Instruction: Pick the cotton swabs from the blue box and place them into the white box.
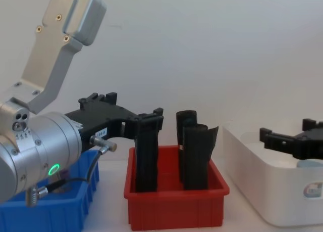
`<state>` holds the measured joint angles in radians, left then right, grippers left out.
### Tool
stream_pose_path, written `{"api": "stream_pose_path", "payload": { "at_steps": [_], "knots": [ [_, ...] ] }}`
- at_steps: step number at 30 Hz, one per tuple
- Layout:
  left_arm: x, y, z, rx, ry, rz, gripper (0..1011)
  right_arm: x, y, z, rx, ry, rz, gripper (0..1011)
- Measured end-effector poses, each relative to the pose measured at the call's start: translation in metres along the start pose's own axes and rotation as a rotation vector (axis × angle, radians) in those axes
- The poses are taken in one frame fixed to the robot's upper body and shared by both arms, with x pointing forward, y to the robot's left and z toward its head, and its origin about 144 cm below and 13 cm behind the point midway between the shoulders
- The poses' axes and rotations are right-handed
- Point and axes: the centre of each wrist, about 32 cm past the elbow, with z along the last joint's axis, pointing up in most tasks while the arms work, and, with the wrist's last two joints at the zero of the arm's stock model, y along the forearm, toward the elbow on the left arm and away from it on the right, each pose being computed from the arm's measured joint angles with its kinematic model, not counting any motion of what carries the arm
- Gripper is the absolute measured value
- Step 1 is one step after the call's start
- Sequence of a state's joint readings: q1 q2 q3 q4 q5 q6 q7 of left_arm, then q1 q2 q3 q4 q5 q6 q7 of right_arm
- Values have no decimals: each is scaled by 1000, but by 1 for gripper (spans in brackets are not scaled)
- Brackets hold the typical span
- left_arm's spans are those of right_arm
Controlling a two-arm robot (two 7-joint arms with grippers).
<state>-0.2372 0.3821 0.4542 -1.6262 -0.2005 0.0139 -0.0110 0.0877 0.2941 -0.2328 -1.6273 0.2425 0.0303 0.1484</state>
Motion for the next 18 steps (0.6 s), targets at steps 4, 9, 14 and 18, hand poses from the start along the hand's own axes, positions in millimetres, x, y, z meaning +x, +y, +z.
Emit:
{"api": "stream_pose_path", "payload": {
  "at_steps": [4,9,14,18],
  "knots": [
    [0,0,0,0,0,0,1004,4,12,-5,-11,-7,22,1001],
    [0,0,0,0,0,0,1004,9,31,-9,-18,-17,53,1001],
    [0,0,0,0,0,0,1004,13,52,-12,-26,-27,82,1002],
    [0,0,0,0,0,0,1004,14,66,-14,-30,-34,107,1001]
  ]
}}
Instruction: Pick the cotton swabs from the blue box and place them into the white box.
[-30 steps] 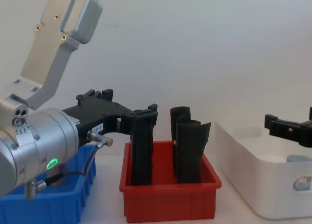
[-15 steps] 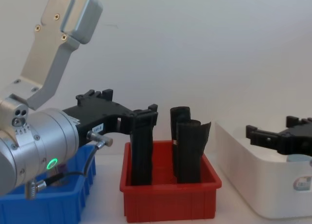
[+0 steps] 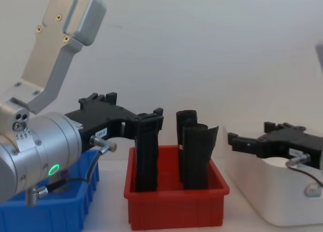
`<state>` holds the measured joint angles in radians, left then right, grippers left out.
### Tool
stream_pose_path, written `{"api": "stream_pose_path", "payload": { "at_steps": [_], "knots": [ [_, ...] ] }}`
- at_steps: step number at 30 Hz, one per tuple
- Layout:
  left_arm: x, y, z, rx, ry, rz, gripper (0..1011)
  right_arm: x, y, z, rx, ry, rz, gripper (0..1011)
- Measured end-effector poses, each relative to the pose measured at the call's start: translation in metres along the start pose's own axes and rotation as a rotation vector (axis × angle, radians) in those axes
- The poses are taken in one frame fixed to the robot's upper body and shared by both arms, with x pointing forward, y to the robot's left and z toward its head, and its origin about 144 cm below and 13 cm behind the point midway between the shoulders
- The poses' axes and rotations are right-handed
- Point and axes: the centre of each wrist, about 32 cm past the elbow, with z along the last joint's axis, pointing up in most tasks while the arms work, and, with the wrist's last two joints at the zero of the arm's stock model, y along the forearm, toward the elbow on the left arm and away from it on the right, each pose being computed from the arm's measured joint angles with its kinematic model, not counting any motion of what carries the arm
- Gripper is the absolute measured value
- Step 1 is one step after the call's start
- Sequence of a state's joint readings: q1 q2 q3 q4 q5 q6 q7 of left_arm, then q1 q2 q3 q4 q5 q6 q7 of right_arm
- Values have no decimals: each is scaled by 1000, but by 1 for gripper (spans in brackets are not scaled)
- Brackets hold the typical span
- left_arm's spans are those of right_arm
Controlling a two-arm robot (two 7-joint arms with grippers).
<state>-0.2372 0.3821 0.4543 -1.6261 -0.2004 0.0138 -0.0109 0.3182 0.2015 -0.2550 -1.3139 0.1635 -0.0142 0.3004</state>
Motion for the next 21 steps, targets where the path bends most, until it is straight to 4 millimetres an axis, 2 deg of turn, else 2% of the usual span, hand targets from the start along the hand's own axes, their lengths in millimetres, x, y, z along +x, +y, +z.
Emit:
{"api": "stream_pose_path", "payload": {
  "at_steps": [21],
  "knots": [
    [0,0,0,0,0,0,1004,3,63,-7,-11,-11,189,1001]
  ]
}}
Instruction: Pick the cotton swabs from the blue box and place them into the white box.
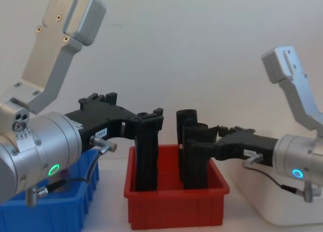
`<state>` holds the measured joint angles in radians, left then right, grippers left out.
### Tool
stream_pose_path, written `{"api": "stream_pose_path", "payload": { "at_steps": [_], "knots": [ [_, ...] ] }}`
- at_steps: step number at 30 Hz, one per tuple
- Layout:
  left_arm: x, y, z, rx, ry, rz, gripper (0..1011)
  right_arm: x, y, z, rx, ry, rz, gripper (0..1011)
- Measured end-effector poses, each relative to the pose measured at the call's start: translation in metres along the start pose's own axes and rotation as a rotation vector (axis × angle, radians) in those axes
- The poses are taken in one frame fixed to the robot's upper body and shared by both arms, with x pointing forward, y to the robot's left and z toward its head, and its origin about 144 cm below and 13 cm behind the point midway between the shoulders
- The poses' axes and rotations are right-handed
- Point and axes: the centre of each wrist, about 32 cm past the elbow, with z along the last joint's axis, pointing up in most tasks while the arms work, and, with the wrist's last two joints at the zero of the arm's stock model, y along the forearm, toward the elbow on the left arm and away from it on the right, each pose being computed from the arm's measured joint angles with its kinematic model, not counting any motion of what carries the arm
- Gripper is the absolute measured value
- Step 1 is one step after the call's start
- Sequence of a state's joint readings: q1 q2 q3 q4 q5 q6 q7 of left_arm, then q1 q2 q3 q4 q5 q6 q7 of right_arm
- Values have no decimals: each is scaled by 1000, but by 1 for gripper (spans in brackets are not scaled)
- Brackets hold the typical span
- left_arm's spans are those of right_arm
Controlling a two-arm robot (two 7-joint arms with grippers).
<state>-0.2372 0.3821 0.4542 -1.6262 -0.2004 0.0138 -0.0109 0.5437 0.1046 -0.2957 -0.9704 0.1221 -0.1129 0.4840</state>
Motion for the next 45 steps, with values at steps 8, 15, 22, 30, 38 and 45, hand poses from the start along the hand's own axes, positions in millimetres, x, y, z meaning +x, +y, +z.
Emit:
{"api": "stream_pose_path", "payload": {
  "at_steps": [8,15,22,30,38,45],
  "knots": [
    [0,0,0,0,0,0,1004,2,20,-2,-7,-3,49,1001],
    [0,0,0,0,0,0,1004,3,34,-5,-18,-1,68,882],
    [0,0,0,0,0,0,1004,4,43,-6,-22,1,76,683],
    [0,0,0,0,0,0,1004,4,46,-6,-7,6,75,547],
    [0,0,0,0,0,0,1004,3,39,7,71,9,66,517],
    [0,0,0,0,0,0,1004,1,28,22,141,12,46,517]
  ]
}}
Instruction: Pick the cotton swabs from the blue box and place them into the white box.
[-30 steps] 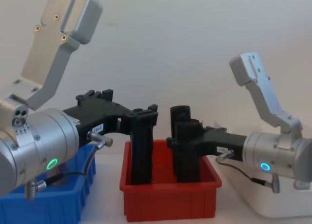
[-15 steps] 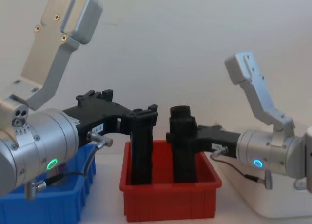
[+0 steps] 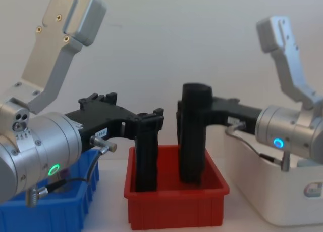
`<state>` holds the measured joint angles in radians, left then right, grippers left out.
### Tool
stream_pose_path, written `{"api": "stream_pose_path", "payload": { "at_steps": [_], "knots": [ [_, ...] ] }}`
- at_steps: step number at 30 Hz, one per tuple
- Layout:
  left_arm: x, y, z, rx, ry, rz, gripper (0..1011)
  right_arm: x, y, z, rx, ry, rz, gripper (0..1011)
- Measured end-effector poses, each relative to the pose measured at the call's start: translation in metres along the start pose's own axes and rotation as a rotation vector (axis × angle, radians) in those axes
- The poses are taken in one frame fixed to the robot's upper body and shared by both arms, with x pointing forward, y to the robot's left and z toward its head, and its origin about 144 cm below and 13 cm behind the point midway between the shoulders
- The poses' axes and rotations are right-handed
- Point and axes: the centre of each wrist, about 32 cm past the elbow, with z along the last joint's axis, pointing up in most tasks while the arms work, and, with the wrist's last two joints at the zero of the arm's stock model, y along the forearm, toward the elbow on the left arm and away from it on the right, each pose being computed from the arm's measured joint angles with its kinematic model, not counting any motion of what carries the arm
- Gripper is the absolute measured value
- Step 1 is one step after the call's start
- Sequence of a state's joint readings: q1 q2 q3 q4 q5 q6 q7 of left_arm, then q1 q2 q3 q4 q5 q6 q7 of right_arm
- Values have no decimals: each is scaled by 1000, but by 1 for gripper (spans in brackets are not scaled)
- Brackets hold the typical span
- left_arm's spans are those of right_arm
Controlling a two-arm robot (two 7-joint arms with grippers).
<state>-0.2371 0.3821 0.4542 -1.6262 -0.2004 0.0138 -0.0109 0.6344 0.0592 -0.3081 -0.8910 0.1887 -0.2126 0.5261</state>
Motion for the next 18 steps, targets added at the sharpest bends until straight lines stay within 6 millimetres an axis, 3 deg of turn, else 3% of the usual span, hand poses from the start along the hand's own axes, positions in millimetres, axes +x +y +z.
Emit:
{"api": "stream_pose_path", "payload": {
  "at_steps": [18],
  "knots": [
    [0,0,0,0,0,0,1004,-9,-35,53,131,-35,-140,517]
  ]
}}
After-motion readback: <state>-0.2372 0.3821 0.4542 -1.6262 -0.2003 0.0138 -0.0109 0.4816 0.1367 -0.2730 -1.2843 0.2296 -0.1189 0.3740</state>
